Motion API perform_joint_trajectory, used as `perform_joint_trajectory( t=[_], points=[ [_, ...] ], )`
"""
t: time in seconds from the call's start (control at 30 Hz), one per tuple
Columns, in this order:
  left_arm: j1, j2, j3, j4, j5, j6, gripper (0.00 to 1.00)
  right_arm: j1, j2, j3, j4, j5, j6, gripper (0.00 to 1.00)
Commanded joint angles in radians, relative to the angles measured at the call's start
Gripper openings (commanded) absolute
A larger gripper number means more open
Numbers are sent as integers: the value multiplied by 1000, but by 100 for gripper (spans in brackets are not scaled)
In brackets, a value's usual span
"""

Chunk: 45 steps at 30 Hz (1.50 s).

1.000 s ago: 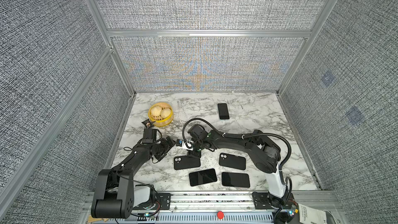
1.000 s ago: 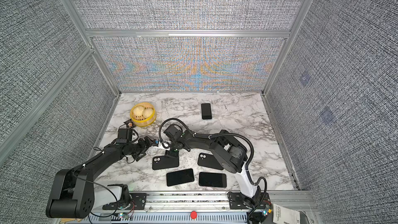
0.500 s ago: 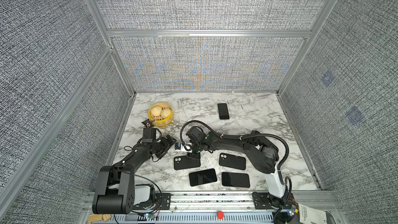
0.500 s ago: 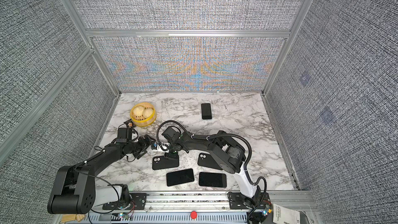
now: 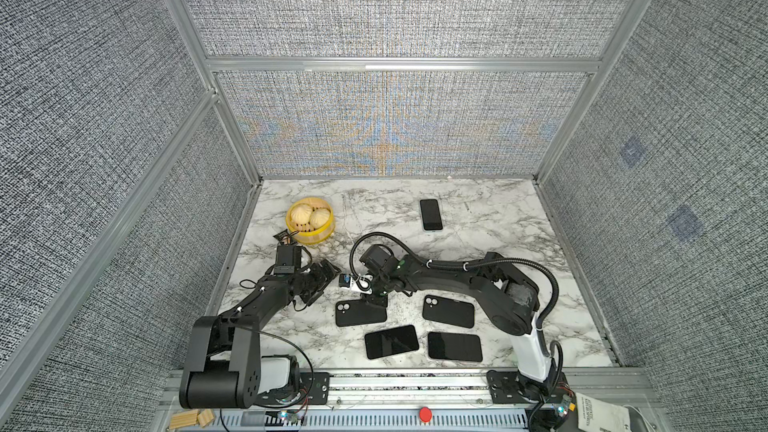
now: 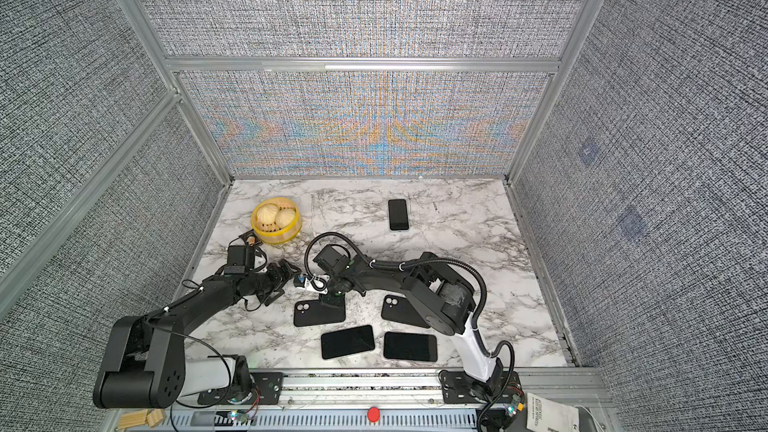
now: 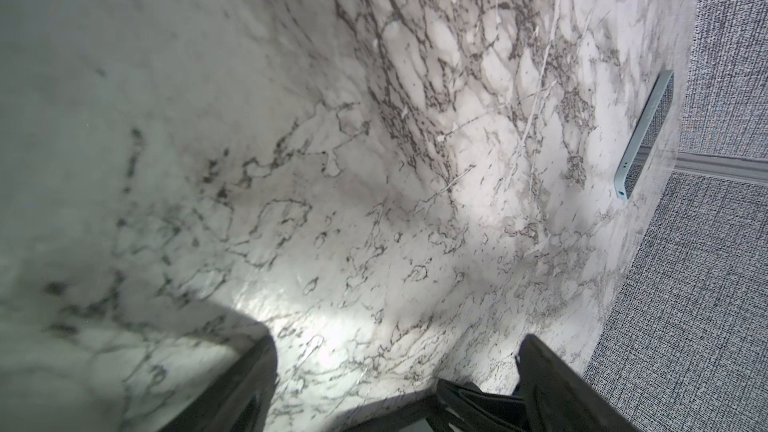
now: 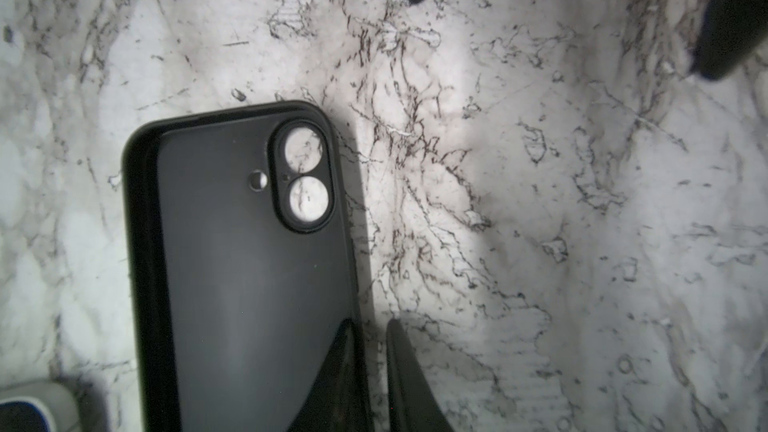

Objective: Put the phone into the phone case

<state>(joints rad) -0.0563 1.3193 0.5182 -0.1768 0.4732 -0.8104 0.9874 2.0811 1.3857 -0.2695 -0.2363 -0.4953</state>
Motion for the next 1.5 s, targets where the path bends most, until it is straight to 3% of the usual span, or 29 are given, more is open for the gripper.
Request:
perform_joint_trajectory(
  t=[0.0, 0.43, 0.7, 1.23, 1.47],
  points=[
    [0, 0, -1, -50, -5, 18, 92, -5, -4, -10, -1, 47, 21, 14],
    [0, 18, 30, -59, 2, 35, 91, -36, -36, -24, 21, 111, 90, 0],
    [0, 21, 73, -70, 21, 45, 91, -110, -69, -10, 3, 222, 249, 0],
    [-15, 69, 28, 88, 94, -14, 90, -205, 14, 136, -154, 339, 774, 0],
    [-45, 105, 32, 143, 110, -31, 90, -201, 75, 212, -230, 324, 818, 3]
  ],
)
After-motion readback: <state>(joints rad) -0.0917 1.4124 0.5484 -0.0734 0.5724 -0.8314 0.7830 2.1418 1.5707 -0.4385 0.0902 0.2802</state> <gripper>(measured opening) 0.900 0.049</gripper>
